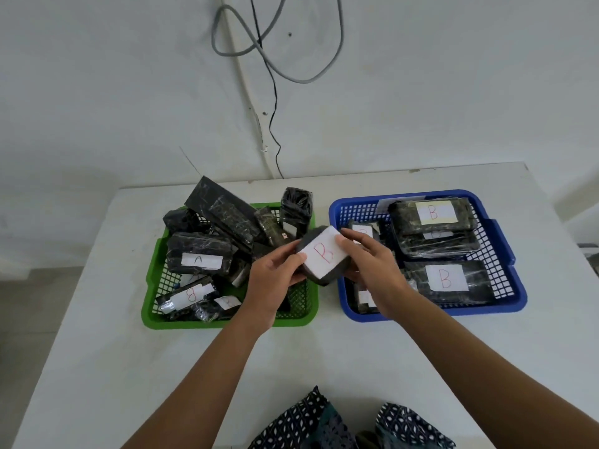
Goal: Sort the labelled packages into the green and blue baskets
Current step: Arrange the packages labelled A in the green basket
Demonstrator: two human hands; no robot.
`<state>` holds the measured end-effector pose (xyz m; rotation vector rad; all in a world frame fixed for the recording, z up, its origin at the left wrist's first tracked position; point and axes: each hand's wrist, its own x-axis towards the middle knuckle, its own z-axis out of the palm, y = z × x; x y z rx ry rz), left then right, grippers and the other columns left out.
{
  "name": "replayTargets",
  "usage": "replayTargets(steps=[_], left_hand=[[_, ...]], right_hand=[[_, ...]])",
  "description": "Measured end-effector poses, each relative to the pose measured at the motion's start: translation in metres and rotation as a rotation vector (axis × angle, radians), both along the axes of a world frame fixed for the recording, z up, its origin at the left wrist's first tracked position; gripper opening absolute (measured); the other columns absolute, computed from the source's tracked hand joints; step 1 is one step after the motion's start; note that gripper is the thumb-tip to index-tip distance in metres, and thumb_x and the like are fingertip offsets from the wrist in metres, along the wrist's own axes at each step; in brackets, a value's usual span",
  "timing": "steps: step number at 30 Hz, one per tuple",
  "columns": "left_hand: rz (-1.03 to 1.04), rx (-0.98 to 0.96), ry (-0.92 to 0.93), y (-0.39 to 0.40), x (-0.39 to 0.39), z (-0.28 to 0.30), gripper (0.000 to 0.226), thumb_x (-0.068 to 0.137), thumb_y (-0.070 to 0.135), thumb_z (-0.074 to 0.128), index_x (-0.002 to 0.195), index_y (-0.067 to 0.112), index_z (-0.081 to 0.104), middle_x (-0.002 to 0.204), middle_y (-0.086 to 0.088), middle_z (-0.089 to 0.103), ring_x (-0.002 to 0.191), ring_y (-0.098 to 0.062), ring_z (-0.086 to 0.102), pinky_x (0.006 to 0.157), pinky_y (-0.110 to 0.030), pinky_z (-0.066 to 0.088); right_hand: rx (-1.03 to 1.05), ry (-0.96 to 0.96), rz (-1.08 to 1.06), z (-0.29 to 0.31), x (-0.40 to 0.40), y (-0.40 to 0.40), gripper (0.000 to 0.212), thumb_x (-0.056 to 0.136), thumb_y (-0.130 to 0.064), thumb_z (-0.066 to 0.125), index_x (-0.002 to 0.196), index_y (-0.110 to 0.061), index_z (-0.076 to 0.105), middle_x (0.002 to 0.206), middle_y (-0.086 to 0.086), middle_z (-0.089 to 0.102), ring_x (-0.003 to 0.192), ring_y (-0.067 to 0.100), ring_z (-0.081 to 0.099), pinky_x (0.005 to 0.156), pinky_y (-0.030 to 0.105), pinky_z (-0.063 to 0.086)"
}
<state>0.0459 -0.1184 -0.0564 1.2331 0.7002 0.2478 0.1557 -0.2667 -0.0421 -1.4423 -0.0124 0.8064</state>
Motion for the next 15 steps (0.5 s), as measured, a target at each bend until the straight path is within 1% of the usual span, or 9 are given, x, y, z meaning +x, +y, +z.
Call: replayTargets(steps=[2, 4, 6, 8, 10, 12, 13, 15], left_hand=[[-0.085, 0.020, -0.005, -0.012, 0.009, 0.003, 0.027, 0.091, 0.013, 0.066, 0.101, 0.037, 0.076, 0.105, 0.002, 0.077, 0.100, -0.016, 0.072, 0.078, -0.030, 0.060], [-0.139, 0.036, -0.010, -0.030, 0.021, 0.004, 0.026, 0.092, 0.013, 0.067, 0.111, 0.030, 0.074, 0.105, 0.002, 0.077, 0.099, -0.016, 0.073, 0.077, -0.028, 0.060], [-0.160, 0.104, 0.008, -0.052, 0.035, 0.003, 0.030, 0.090, 0.019, 0.071, 0.120, 0.020, 0.071, 0.107, 0.002, 0.076, 0.098, -0.012, 0.072, 0.079, -0.028, 0.060], [-0.210, 0.295, 0.042, -0.079, 0.047, 0.001, 0.042, 0.086, 0.035, 0.075, 0.123, 0.018, 0.070, 0.111, 0.004, 0.075, 0.099, -0.005, 0.070, 0.084, -0.027, 0.059], [-0.308, 0.580, 0.016, -0.108, 0.052, -0.002, 0.051, 0.080, 0.047, 0.074, 0.122, 0.018, 0.070, 0.115, 0.007, 0.072, 0.103, 0.000, 0.067, 0.091, -0.023, 0.055], [-0.429, 0.898, -0.098, -0.136, 0.057, -0.007, 0.047, 0.081, 0.045, 0.074, 0.119, 0.017, 0.072, 0.120, 0.005, 0.071, 0.109, -0.004, 0.064, 0.098, -0.022, 0.050], [-0.494, 1.026, -0.145, -0.149, 0.060, -0.010, 0.045, 0.082, 0.043, 0.073, 0.119, 0.016, 0.073, 0.122, 0.004, 0.070, 0.111, -0.007, 0.063, 0.100, -0.024, 0.049], [-0.594, 1.208, -0.181, -0.172, 0.065, -0.018, 0.042, 0.083, 0.039, 0.075, 0.118, 0.016, 0.073, 0.122, 0.002, 0.070, 0.112, -0.013, 0.064, 0.098, -0.029, 0.051]], right_hand=[[-0.016, -0.039, 0.079, 0.005, 0.011, -0.019, 0.033, 0.091, -0.027, 0.072, 0.123, -0.032, 0.067, 0.098, -0.002, 0.077, 0.092, 0.015, 0.074, 0.072, 0.029, 0.060], [-0.046, -0.073, 0.136, 0.010, 0.023, -0.042, 0.035, 0.091, -0.025, 0.072, 0.125, -0.031, 0.067, 0.099, 0.000, 0.077, 0.092, 0.017, 0.074, 0.074, 0.034, 0.061], [-0.071, -0.088, 0.106, 0.012, 0.036, -0.071, 0.033, 0.091, -0.026, 0.072, 0.123, -0.033, 0.068, 0.099, 0.002, 0.077, 0.092, 0.018, 0.074, 0.073, 0.036, 0.061], [-0.080, -0.088, -0.002, 0.012, 0.051, -0.106, 0.028, 0.090, -0.027, 0.073, 0.117, -0.032, 0.071, 0.099, 0.003, 0.077, 0.091, 0.018, 0.075, 0.069, 0.033, 0.061], [-0.103, -0.100, -0.126, 0.010, 0.065, -0.140, 0.025, 0.089, -0.026, 0.074, 0.115, -0.027, 0.071, 0.098, 0.003, 0.078, 0.089, 0.018, 0.075, 0.066, 0.030, 0.060], [-0.162, -0.139, -0.222, 0.006, 0.076, -0.173, 0.020, 0.090, -0.026, 0.074, 0.110, -0.027, 0.073, 0.095, 0.001, 0.078, 0.087, 0.019, 0.076, 0.064, 0.031, 0.061], [-0.204, -0.169, -0.254, 0.002, 0.081, -0.187, 0.017, 0.090, -0.027, 0.073, 0.107, -0.028, 0.073, 0.094, 0.000, 0.078, 0.086, 0.018, 0.076, 0.065, 0.033, 0.062], [-0.290, -0.238, -0.297, -0.006, 0.088, -0.211, 0.015, 0.091, -0.029, 0.072, 0.106, -0.032, 0.073, 0.093, -0.002, 0.078, 0.087, 0.015, 0.075, 0.069, 0.036, 0.063]])
